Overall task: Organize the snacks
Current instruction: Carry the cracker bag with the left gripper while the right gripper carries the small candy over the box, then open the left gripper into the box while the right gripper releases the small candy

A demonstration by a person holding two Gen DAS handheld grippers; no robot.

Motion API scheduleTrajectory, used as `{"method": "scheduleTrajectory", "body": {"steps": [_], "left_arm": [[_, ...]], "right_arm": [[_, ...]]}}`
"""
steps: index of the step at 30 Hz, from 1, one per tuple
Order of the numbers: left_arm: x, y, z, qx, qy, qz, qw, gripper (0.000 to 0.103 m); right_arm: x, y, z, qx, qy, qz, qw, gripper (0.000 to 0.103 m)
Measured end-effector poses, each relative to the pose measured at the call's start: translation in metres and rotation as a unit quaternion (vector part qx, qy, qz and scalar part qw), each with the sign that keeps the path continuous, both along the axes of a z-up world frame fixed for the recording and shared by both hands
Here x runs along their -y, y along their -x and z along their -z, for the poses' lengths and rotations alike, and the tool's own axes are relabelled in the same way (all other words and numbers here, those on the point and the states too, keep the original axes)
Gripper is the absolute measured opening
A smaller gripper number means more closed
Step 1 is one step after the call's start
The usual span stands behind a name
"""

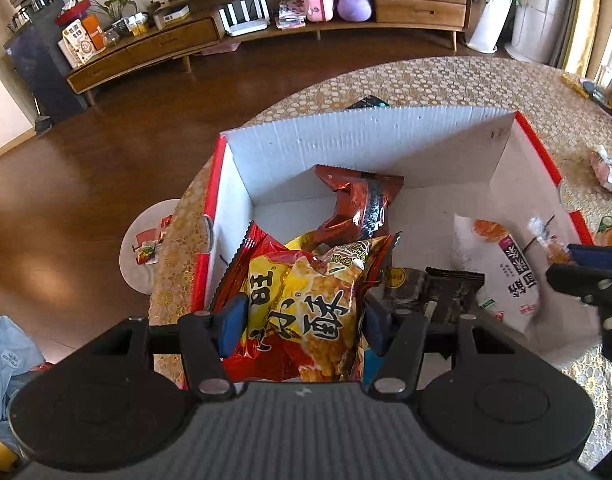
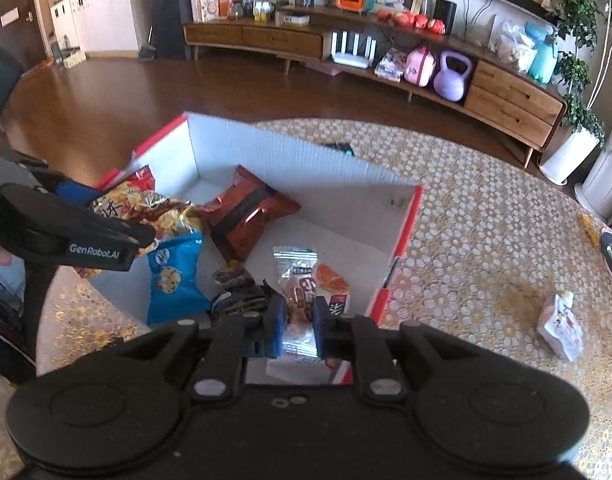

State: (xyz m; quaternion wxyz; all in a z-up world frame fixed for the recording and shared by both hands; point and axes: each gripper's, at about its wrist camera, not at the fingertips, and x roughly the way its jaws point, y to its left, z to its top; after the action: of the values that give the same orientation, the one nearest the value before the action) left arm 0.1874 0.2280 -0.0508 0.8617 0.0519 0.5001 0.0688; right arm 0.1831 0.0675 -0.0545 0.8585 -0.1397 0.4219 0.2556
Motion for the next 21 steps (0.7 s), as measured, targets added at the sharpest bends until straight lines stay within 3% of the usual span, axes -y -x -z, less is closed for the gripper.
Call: {"method": "scheduleTrajectory", "body": {"steps": [7,21], "left_arm": [[0.01,-0.018,0.016,-0.004,-0.021,0.014,0.9997,0.058],[0.009,-0.029,0.029,-0.012,-0.028,0.008,0.9995,0.059]], "right_arm": [[-0.018,-0.006,0.024,-0.018,0.017,-0.01,1.0,0.013],[-0.024,-0.013,0.037,-0.039,0.023,-0.013,0.999,0.017]]}}
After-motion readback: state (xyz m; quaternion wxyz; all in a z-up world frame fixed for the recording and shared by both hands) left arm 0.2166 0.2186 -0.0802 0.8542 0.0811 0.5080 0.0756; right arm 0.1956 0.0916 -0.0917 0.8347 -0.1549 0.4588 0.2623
